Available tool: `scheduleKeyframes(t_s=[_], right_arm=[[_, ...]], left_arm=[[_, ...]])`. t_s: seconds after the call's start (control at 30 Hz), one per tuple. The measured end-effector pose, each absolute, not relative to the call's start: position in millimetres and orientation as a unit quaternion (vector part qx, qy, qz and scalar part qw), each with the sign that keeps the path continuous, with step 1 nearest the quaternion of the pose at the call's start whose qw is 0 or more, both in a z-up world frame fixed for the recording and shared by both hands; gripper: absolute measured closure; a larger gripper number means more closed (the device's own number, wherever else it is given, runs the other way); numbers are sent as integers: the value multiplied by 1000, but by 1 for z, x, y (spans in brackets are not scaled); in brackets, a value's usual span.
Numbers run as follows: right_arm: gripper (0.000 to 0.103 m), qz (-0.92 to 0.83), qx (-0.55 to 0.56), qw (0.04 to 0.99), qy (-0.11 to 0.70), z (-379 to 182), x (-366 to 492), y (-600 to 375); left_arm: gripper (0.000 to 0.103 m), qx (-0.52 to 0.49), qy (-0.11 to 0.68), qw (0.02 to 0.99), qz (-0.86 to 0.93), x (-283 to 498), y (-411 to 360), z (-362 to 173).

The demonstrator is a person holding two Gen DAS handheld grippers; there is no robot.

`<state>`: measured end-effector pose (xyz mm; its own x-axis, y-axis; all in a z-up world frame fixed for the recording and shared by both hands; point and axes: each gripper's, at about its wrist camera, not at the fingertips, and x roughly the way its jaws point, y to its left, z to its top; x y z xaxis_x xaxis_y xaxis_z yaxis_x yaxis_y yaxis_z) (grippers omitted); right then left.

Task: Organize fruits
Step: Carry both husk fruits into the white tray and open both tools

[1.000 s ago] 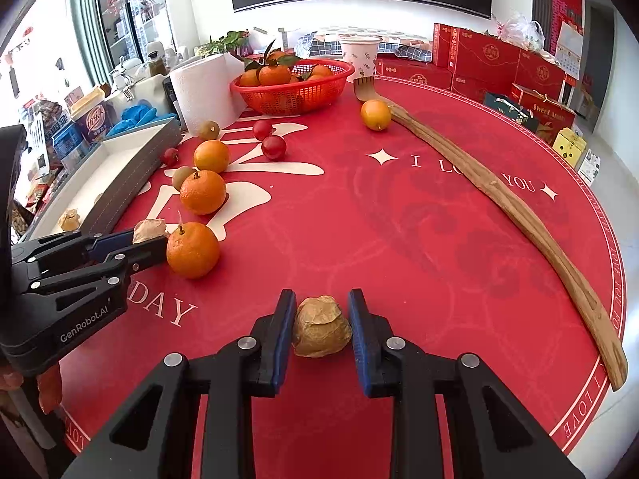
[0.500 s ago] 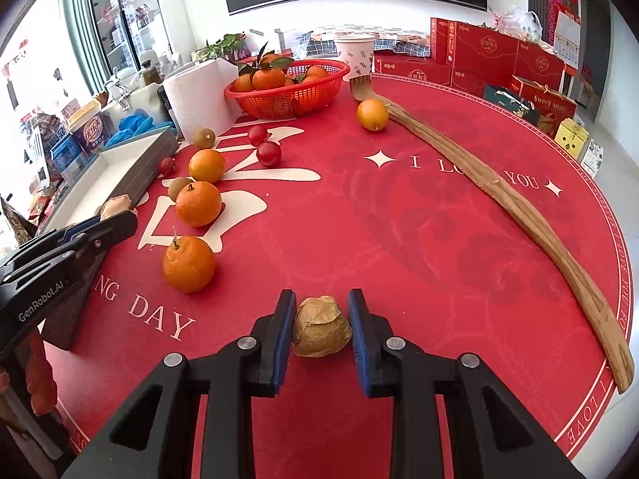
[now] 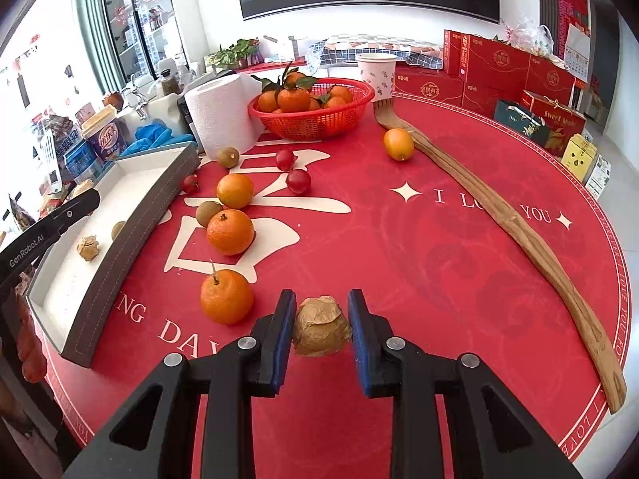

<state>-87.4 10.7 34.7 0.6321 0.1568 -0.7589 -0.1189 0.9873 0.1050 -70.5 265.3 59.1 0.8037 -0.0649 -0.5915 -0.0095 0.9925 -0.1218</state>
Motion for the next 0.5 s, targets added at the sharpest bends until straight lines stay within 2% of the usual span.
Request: scheduleKeyframes(t_s=[0.5], right_arm=[[75, 141, -11, 900, 413, 49, -67, 77]], left_arm=[[79, -106, 325, 938, 59, -67, 321, 54]])
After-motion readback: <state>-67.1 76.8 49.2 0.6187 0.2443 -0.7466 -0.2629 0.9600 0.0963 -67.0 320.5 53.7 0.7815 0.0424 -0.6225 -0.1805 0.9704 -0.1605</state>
